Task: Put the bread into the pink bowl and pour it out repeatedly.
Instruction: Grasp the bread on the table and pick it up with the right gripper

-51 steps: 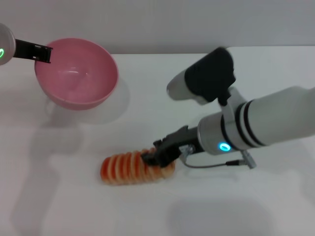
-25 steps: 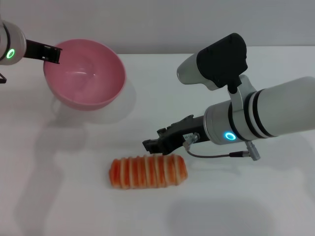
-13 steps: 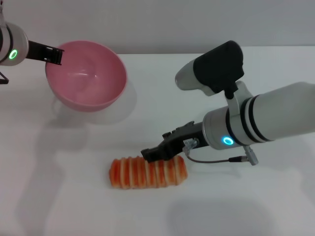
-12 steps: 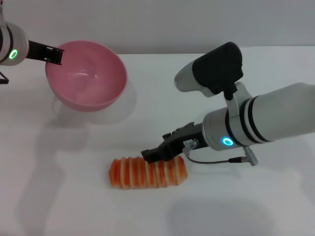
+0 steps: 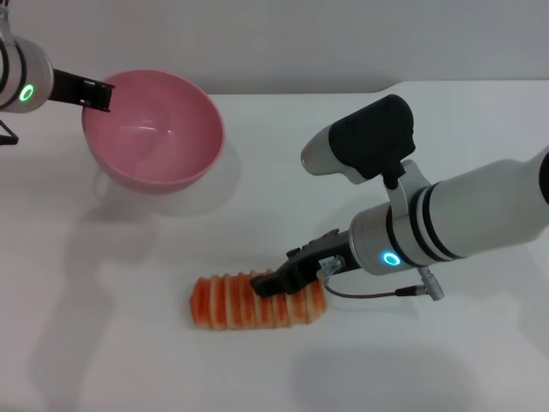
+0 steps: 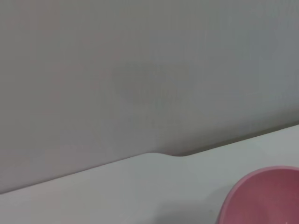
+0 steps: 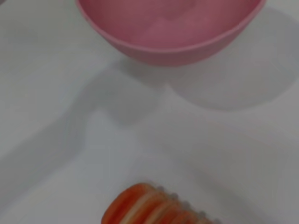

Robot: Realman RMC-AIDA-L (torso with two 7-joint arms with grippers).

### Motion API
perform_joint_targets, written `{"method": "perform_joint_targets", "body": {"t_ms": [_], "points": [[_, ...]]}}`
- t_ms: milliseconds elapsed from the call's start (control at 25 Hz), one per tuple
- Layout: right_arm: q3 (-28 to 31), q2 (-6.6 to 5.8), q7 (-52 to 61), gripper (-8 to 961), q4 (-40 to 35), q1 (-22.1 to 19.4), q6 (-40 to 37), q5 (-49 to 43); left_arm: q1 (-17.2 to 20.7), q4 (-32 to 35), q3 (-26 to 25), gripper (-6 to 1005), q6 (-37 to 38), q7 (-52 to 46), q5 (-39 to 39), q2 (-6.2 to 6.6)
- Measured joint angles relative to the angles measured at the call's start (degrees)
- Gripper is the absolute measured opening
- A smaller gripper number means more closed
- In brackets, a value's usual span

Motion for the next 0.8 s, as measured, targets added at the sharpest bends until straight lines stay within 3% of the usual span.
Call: {"method": "perform_joint_targets", "body": {"t_ms": [520, 800], "points": [[-0.6, 0.09, -0.2, 749, 3.5, 1.3, -1.0, 1.4, -0.2, 0.0, 0.7, 30, 0.1, -0.1, 0.0, 0.0], [-1.5, 0.03, -0.1, 740, 7.6, 4.4, -0.7, 2.3, -0.2, 0.0, 0.7, 30, 0.1, -0.1, 0.0, 0.0]]}}
